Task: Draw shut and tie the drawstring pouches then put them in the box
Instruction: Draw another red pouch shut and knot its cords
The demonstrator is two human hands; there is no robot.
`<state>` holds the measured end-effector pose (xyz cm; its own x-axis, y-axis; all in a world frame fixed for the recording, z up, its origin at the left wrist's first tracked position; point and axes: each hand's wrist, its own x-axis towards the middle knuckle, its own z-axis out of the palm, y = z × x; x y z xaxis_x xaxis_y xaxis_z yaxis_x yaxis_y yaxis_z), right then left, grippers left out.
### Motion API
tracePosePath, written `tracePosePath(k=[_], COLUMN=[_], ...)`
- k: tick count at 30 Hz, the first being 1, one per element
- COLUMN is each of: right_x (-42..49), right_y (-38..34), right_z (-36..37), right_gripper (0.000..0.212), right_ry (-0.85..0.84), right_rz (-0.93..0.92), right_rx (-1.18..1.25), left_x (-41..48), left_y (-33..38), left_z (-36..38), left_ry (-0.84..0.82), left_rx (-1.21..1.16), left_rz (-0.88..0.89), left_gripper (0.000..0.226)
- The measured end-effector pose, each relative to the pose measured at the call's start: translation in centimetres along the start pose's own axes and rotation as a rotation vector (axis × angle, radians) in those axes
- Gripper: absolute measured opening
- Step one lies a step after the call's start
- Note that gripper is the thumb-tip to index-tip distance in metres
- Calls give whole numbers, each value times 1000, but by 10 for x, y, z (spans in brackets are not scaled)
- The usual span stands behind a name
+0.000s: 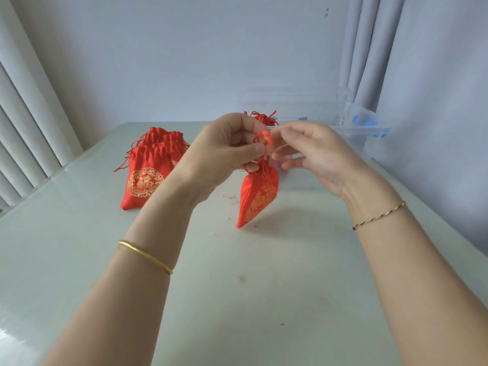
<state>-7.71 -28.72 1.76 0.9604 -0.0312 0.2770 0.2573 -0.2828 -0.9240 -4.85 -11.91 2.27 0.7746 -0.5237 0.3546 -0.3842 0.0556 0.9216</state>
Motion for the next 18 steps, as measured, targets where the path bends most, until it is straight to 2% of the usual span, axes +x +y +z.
tracePosePath(k=[3,7,12,18], right_x=[3,4,2,7], right_y=[7,11,12,22], right_z=[12,18,17,20], right_gripper=[28,28,39,5], right_ry=[-63,-73,-242,-256], right_rz=[20,92,141,109], right_rx=[183,238,296,407], left_x=[1,2,0,2], left_y=[-3,-9,-13,-13], left_z=[3,9,14,11], left_ry=[41,195,313,350], left_rx=[157,379,462,411], left_rz=[118,257,310,321], left_gripper=[27,35,38,40])
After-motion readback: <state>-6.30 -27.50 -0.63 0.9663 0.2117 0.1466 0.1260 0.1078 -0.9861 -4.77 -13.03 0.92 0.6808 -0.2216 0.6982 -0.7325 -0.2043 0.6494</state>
